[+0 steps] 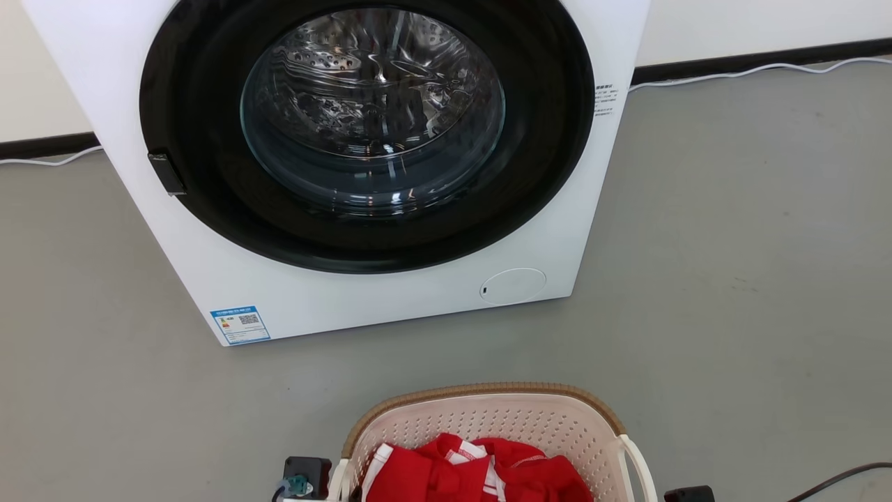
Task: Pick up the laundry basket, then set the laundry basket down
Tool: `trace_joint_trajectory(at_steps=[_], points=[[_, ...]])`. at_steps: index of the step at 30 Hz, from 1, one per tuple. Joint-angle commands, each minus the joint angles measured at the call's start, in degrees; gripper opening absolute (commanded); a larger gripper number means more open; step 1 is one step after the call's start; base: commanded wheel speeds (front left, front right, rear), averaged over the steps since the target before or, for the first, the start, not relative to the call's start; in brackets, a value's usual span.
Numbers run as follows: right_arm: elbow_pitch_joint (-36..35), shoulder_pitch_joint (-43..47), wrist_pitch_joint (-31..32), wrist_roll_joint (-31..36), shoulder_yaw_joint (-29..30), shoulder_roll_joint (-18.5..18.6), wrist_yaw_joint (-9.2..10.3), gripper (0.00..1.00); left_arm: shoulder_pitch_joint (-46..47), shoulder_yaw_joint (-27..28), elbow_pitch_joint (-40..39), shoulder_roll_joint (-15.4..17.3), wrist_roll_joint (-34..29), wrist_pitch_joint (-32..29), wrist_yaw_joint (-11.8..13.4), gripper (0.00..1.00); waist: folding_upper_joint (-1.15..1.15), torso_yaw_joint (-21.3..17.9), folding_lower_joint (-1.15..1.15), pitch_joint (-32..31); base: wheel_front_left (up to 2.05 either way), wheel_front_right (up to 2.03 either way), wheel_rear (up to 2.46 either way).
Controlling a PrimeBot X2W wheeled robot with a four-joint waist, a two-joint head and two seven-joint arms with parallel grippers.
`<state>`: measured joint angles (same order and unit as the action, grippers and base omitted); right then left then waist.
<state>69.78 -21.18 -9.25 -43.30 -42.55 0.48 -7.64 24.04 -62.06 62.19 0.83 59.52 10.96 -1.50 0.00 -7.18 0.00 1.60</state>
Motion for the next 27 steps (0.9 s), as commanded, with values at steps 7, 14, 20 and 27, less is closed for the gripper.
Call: trace_joint_trajectory(at_steps=[7,14,20,27], points=[[0.69,-2.98,-1.71,-0.68,-1.03,2.4,0.15,0.0,2.89,-0.55,0.96,2.05,0.64,0.39,-0.89,0.0,0.0,0.03,0.0,0.49,0.0,0.0,0.0],[0.9,-3.33,-1.85,-1.26,-1.57,2.4,0.15,0.0,3.27,-1.31,1.4,2.05,1.59,0.53,-0.99,0.0,0.0,0.09,0.0,0.65,0.0,0.0,0.0],[0.98,-3.51,-1.94,-1.91,-2.16,2.4,0.15,0.0,3.3,-1.96,1.86,2.05,2.51,0.87,-1.06,0.0,0.0,-0.03,0.0,0.72,0.0,0.0,0.0],[1.55,-3.99,-2.19,-2.38,-2.41,2.4,0.15,0.0,3.54,-2.61,2.13,2.05,3.3,1.1,-1.04,0.0,0.0,-0.16,0.0,1.23,0.0,0.0,0.0]])
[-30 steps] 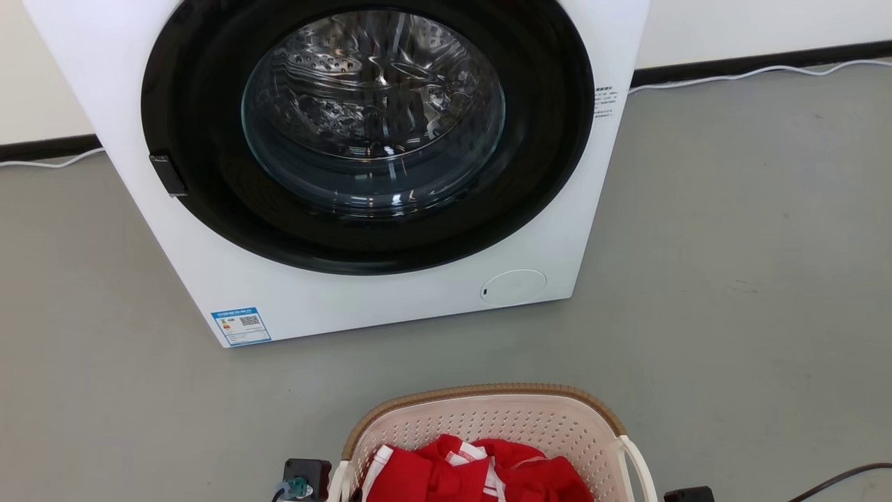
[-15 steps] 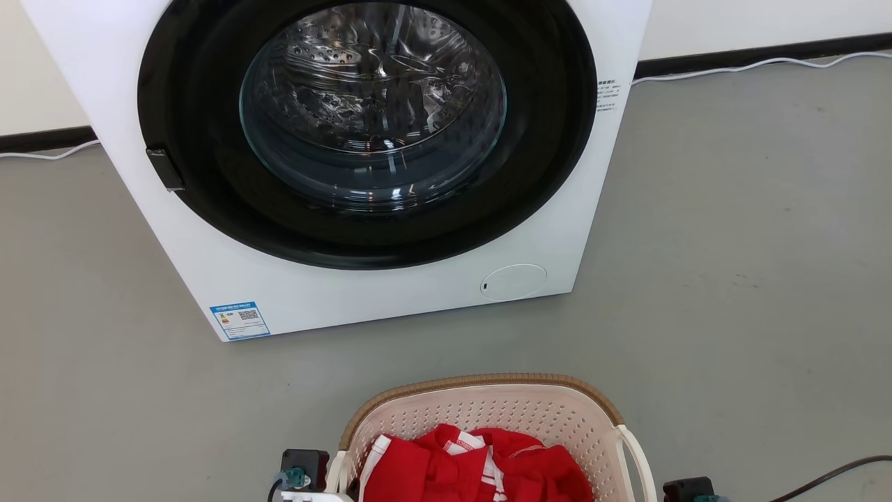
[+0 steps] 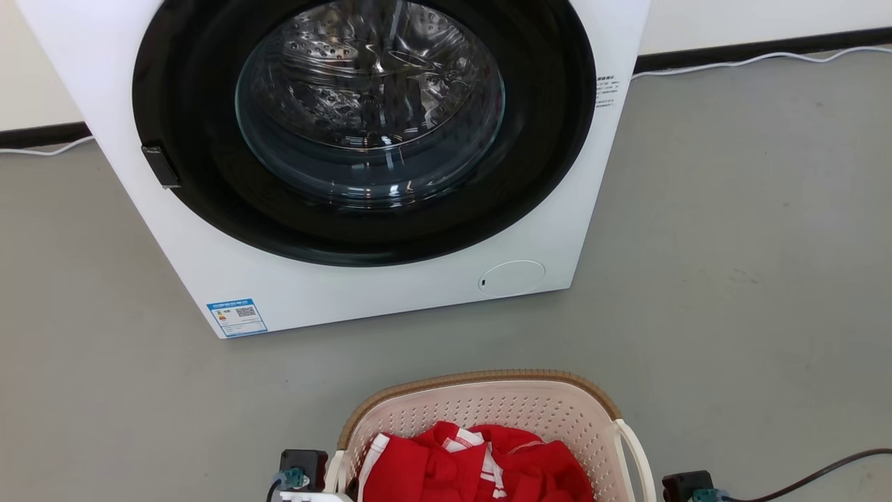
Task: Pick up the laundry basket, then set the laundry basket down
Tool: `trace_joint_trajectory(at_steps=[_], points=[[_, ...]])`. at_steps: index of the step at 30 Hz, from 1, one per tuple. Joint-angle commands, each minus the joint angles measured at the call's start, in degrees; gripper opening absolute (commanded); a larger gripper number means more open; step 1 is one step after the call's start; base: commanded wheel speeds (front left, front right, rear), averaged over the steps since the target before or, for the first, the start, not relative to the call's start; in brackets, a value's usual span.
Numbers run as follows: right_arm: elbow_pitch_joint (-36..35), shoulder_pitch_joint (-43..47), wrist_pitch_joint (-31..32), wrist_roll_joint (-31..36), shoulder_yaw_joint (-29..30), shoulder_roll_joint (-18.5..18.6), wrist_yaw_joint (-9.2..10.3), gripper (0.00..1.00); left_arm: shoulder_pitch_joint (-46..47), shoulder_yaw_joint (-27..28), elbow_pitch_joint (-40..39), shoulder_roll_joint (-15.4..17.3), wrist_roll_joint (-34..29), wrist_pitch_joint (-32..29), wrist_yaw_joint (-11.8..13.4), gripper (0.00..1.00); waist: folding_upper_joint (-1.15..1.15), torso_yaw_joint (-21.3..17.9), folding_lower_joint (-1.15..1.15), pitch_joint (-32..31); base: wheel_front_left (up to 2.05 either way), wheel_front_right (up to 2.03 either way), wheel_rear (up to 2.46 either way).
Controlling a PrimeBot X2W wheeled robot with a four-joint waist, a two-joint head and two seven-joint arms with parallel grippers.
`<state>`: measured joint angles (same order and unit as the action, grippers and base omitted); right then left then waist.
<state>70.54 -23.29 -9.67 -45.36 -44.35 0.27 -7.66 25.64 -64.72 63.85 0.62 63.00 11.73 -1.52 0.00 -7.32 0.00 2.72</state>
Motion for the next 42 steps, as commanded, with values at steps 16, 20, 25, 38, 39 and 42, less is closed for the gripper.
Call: trace_joint_trajectory(at_steps=[16,20,25,38,39,42], points=[[1.19,-2.38,-2.15,-1.42,-1.59,2.61,0.17,0.0,2.57,-1.5,0.79,2.26,1.23,0.69,-1.05,0.0,0.0,-0.03,0.0,0.74,0.0,0.0,0.0],[1.1,-2.32,-2.19,-1.76,-1.98,2.61,0.17,0.0,2.6,-1.89,0.86,2.26,1.57,0.83,-0.98,0.0,0.0,0.03,0.0,0.79,0.0,0.0,0.0],[1.17,-2.56,-2.33,-2.16,-2.28,2.61,0.17,0.0,2.94,-2.3,1.15,2.26,1.94,0.98,-1.0,0.0,0.0,0.01,0.0,1.07,0.0,0.0,0.0],[1.2,-3.47,-3.01,-3.3,-2.88,2.61,0.17,0.0,4.26,-3.22,1.76,2.26,2.58,1.43,-1.03,0.0,0.0,0.57,0.0,3.17,0.0,0.0,0.0],[1.12,-3.62,-3.09,-3.4,-2.93,2.61,0.17,0.0,4.47,-3.27,1.83,2.26,2.59,1.49,-1.03,0.0,0.0,0.64,0.0,3.52,0.0,0.0,0.0],[0.79,-4.05,-3.36,-3.68,-3.13,2.61,0.17,0.0,5.17,-3.32,2.1,2.26,2.6,1.73,-1.02,0.0,0.0,0.82,0.0,4.74,0.0,0.0,0.0]])
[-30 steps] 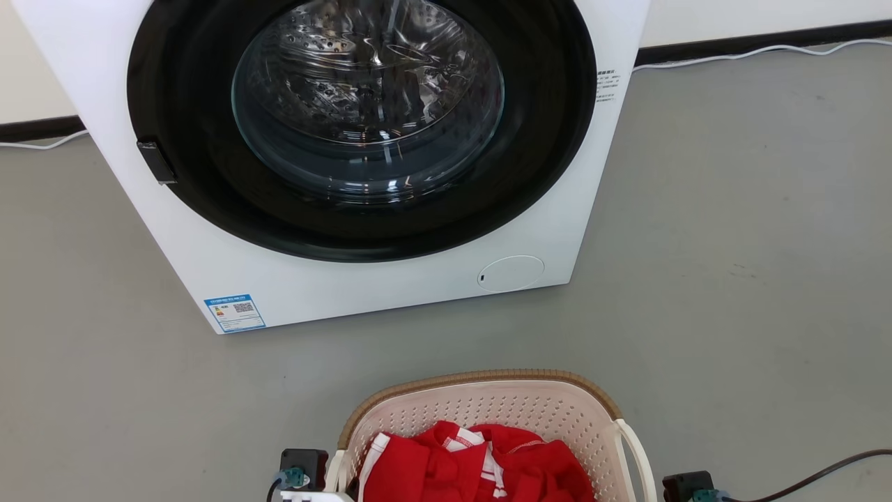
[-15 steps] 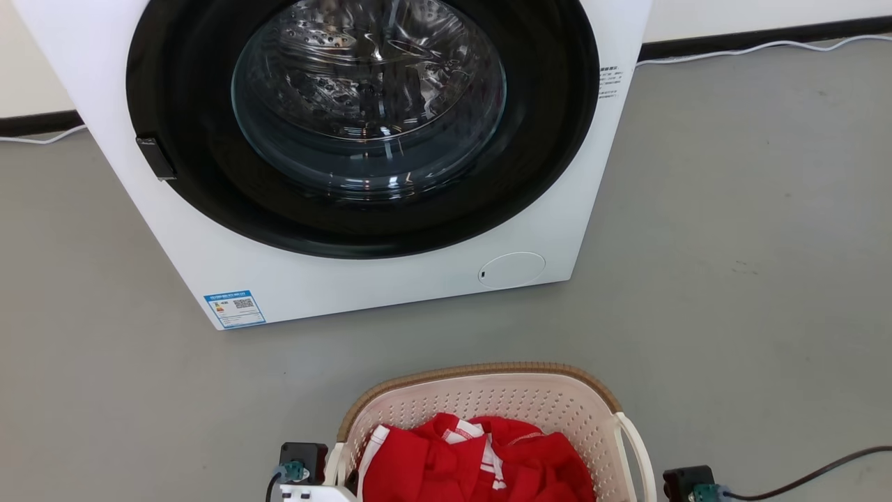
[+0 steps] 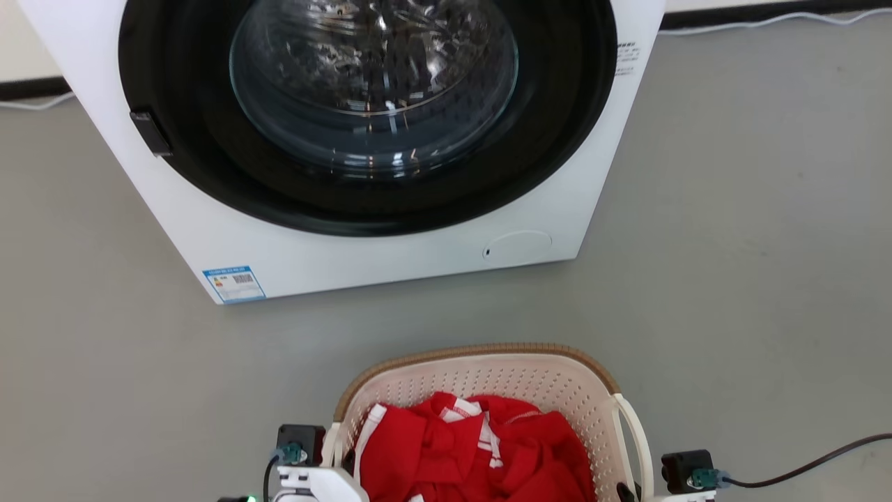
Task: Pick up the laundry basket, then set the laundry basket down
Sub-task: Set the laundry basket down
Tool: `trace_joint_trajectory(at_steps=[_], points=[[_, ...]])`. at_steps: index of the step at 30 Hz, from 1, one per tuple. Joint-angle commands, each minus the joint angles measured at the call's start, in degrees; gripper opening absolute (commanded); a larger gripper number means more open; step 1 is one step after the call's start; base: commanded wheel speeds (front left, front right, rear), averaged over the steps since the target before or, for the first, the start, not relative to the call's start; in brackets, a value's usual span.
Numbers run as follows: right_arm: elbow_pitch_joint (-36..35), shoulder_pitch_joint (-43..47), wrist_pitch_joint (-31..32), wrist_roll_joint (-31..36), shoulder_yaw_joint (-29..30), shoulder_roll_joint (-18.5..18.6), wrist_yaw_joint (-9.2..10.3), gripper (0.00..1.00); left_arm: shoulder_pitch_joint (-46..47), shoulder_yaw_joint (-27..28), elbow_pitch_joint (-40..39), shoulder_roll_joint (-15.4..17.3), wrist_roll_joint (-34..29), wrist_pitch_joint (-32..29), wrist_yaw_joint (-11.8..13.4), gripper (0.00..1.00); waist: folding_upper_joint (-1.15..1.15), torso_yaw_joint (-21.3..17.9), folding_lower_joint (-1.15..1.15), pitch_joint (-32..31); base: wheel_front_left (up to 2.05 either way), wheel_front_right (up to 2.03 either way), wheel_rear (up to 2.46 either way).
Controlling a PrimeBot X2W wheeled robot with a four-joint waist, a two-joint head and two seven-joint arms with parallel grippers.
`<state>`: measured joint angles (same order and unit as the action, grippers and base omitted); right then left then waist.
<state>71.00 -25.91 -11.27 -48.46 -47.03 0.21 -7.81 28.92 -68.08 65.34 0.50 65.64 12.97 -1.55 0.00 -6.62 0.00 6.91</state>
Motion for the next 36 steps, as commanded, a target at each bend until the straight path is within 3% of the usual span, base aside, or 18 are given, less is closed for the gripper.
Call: trace_joint_trajectory(at_steps=[1,17,24,36], points=[[0.19,-1.63,-1.85,-0.67,-0.52,2.66,0.32,0.0,2.23,0.05,0.72,2.38,-0.06,0.59,-0.97,0.0,0.0,0.17,0.0,1.08,0.0,0.0,0.0],[-0.76,-9.11,-3.58,-0.06,-0.38,2.66,0.32,0.0,9.99,1.13,3.35,2.5,-2.32,1.93,-1.09,0.0,0.0,1.45,0.0,13.63,0.0,0.0,0.0],[-1.39,-13.54,-3.7,1.65,1.92,2.66,0.32,0.0,14.08,3.79,0.95,3.59,-5.06,2.01,0.51,0.0,0.0,2.02,0.0,19.04,0.0,0.0,0.0],[-6.28,-19.39,-3.72,13.71,13.28,2.66,0.32,0.0,19.12,11.87,-6.9,5.9,-13.88,2.02,3.37,0.0,0.0,2.74,0.0,29.25,0.0,0.0,0.0]])
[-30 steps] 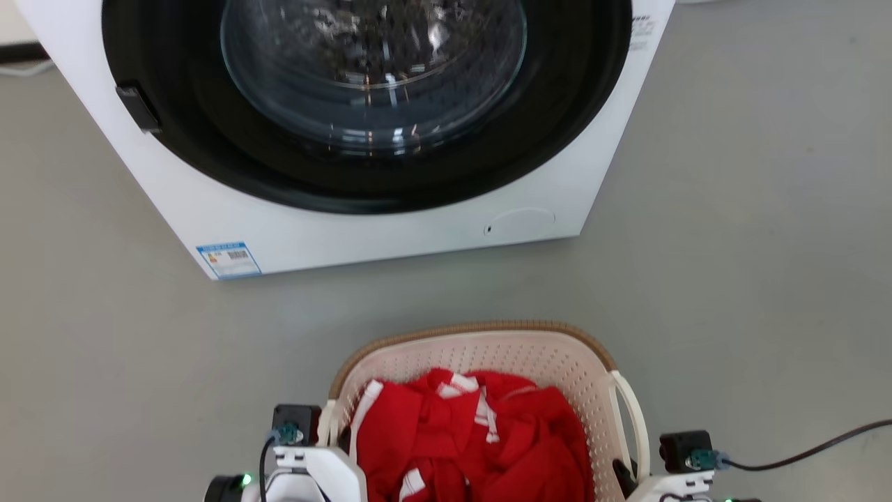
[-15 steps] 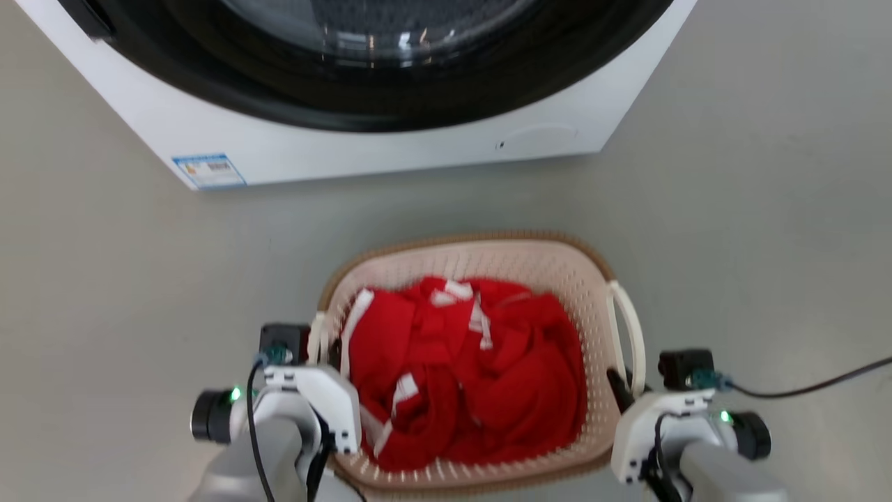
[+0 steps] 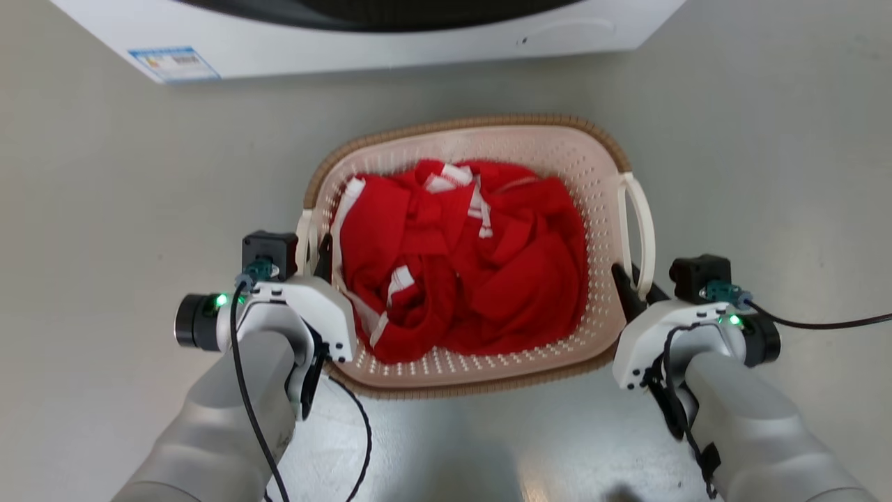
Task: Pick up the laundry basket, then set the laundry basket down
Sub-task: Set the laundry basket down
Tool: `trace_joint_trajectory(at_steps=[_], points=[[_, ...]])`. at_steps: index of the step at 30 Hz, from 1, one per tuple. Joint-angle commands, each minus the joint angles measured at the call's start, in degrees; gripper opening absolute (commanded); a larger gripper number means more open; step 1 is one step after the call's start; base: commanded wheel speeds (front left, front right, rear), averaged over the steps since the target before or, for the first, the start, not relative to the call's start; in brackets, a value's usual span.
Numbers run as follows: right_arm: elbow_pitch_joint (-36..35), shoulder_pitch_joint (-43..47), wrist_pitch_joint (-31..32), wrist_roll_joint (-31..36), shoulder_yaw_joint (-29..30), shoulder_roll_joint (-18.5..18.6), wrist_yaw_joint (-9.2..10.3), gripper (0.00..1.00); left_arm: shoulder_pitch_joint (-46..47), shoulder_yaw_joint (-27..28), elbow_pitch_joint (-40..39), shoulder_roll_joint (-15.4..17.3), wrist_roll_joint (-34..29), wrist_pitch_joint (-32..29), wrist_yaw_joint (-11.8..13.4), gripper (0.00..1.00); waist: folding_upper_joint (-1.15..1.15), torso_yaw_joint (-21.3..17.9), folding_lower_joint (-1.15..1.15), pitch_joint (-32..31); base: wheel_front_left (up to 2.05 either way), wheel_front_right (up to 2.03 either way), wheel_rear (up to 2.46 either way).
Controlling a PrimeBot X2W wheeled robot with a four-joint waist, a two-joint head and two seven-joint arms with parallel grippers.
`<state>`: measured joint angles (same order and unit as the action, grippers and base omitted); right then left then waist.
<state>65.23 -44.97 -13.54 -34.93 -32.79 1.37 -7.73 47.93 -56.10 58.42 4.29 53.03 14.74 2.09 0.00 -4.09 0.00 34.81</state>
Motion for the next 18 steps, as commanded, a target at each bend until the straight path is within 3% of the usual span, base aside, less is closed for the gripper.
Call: trace_joint_trajectory(at_steps=[1,9,18], points=[[-1.02,-0.48,-1.45,1.24,0.12,1.51,0.24,0.0,0.44,0.47,-0.34,2.18,-1.91,0.25,-0.22,0.0,0.0,0.29,0.0,2.12,0.0,0.0,0.0],[-5.42,-0.69,-1.45,9.33,8.33,1.51,0.24,0.0,3.11,5.73,-2.89,2.09,-7.25,0.26,0.39,0.0,0.0,1.5,0.0,6.96,0.0,0.0,0.0],[-8.11,-0.65,-1.45,13.81,12.93,1.51,0.24,0.0,4.37,9.89,-3.66,1.23,-11.7,0.26,0.13,0.0,0.0,2.56,0.0,9.39,0.0,0.0,0.0]])
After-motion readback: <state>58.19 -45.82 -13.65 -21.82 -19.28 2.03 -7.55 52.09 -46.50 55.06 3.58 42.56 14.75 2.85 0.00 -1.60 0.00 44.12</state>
